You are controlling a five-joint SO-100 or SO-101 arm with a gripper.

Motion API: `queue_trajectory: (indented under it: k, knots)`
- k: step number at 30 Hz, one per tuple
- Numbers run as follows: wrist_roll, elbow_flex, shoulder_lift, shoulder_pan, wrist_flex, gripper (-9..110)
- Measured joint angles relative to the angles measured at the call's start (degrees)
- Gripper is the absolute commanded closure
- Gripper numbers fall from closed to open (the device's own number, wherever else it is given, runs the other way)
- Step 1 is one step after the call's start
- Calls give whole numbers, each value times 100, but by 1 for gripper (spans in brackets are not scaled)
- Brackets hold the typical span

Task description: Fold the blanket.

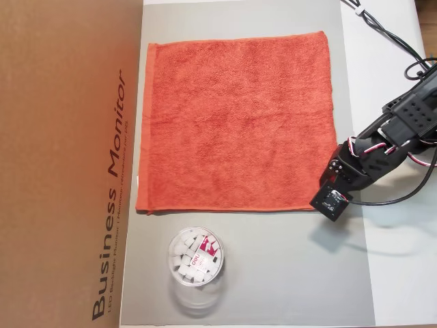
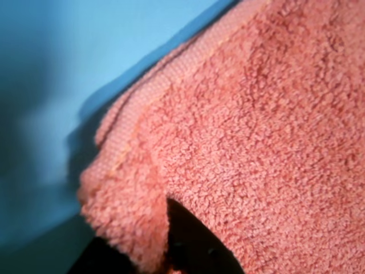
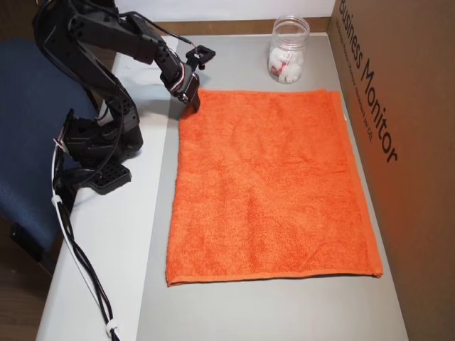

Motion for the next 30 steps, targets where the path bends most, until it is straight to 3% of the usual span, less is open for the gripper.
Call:
queue_trajectory:
  k: [12,24,30]
  knots:
    - [0,940,1266,-826,79,102]
    - [0,853,1837,-905,114,102]
    - [0,404,2566,-896,1151,102]
